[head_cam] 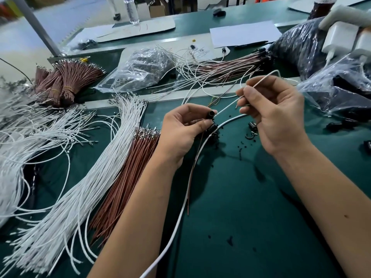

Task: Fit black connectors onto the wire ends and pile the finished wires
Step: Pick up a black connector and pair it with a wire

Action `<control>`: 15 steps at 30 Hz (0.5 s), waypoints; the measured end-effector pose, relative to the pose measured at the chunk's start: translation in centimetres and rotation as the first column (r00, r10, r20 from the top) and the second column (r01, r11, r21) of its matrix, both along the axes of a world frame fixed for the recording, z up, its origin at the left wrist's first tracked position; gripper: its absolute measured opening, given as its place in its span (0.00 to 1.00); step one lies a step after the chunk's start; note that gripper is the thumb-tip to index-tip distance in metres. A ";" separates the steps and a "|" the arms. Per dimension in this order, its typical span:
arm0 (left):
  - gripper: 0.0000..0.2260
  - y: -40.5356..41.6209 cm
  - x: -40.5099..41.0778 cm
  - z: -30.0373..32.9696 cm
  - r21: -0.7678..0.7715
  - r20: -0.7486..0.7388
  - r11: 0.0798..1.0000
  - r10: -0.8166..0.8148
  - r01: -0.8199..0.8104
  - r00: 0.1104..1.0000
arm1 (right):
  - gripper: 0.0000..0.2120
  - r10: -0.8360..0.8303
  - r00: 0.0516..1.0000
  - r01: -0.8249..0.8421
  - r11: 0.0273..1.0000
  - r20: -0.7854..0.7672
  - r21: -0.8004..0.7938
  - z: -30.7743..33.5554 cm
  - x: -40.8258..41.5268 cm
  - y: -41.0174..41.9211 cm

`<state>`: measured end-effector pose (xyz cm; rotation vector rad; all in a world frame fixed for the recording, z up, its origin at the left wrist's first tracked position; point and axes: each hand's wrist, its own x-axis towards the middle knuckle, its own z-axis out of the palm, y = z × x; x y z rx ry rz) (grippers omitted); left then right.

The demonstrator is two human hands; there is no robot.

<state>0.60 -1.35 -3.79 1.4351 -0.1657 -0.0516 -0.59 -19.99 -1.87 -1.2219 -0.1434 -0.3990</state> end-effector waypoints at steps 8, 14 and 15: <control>0.10 0.3 0.1 0.0 -0.003 -0.003 1.000 0.009 -0.009 1.000 | 0.03 -0.050 0.996 0.054 0.997 0.068 -0.054 0.3 -0.4 0.1; 0.10 0.2 0.1 -0.1 0.033 0.011 0.999 0.014 -0.014 1.000 | 0.04 -0.060 0.994 0.068 0.994 0.092 -0.088 0.2 -0.4 0.3; 0.10 0.2 0.1 -0.1 0.038 0.013 0.999 0.012 -0.013 1.000 | 0.05 -0.066 0.993 0.076 0.992 0.100 -0.104 0.1 -0.3 0.3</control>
